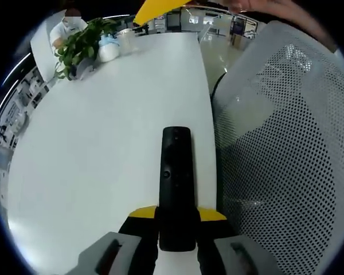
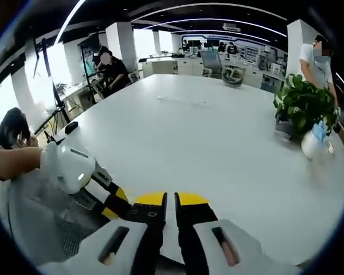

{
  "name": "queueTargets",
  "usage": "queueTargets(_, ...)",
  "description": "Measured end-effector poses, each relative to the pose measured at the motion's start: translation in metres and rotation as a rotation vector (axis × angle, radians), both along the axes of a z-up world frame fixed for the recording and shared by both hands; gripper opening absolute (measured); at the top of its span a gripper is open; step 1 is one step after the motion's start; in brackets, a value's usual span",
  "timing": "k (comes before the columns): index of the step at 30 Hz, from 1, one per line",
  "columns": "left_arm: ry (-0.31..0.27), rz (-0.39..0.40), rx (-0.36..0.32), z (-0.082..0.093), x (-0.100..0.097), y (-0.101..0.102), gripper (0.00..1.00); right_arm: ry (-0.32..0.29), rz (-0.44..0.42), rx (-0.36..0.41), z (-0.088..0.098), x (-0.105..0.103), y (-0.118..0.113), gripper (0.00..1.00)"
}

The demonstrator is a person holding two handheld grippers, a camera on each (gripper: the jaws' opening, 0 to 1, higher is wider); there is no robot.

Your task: Press the specified remote control buttons in sequence, fully releasing each button before pressing the next.

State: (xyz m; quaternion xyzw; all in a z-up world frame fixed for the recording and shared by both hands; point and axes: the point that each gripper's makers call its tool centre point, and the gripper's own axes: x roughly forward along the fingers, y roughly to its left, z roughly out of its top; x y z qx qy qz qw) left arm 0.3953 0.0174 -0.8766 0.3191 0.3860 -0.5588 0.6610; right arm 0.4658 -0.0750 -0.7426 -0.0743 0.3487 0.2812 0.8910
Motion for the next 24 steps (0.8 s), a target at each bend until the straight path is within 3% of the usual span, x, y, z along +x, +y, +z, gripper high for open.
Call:
queueTargets(5, 0.014, 0.012, -0.074, 0.001, 0.001, 0.001, 0.24, 0.023, 0.012, -0.010, -0.011, 0.012, 0.008, 0.03)
queueTargets(10, 0.014, -0.002, -0.115, 0.002, 0.001, 0.000, 0.24, 0.139, -0.004, 0.047, -0.040, 0.008, 0.015, 0.00)
queueTargets(14, -0.003, -0.024, -0.138, 0.001, 0.002, -0.002, 0.24, 0.176, -0.045, 0.059, -0.060, 0.006, 0.007, 0.00)
queueTargets(18, -0.017, -0.051, -0.156, 0.002, 0.003, -0.007, 0.24, 0.199, -0.058, 0.057, -0.062, 0.006, 0.001, 0.00)
queueTargets(24, -0.012, -0.057, -0.196, 0.003, 0.005, -0.010, 0.25, 0.366, -0.081, 0.050, -0.085, -0.014, -0.001, 0.00)
